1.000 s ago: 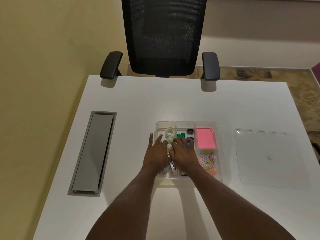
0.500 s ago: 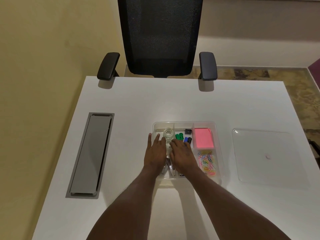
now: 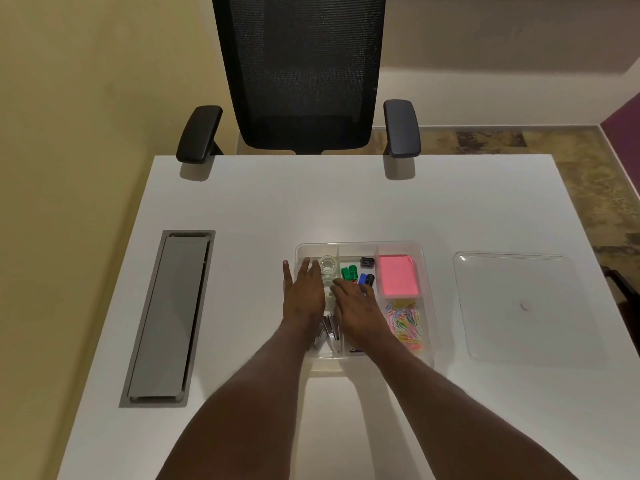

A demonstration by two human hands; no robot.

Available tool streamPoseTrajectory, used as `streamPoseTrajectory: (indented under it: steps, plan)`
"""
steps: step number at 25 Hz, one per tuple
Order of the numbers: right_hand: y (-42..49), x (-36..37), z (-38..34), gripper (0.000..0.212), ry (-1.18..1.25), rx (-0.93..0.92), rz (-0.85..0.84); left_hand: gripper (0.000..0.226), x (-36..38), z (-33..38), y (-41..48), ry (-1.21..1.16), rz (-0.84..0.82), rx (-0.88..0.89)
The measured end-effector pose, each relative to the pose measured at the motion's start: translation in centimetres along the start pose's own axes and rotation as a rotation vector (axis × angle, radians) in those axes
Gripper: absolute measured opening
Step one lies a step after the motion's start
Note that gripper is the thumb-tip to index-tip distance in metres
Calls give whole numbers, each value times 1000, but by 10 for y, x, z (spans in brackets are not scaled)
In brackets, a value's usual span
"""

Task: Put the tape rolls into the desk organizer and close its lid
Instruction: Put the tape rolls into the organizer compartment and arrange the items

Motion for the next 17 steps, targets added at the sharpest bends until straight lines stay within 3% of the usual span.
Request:
streamPoseTrajectory:
  steps: [10, 17]
  plan:
    - [-3, -22, -12, 40, -45, 14, 26, 63, -15, 0, -29, 2, 90, 73]
    - [-49, -49, -40, 32, -203, 7, 50, 35, -21, -8, -86, -49, 185, 53]
Point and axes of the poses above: each hand's wrist, its own y-axis towards the middle knuckle, its own x-axis out of the palm, z = x × y, the point moved 10 cm from there along y, towards the middle knuckle, and after that the axes turned 9 degrees about -x, right-handed, at the moved point
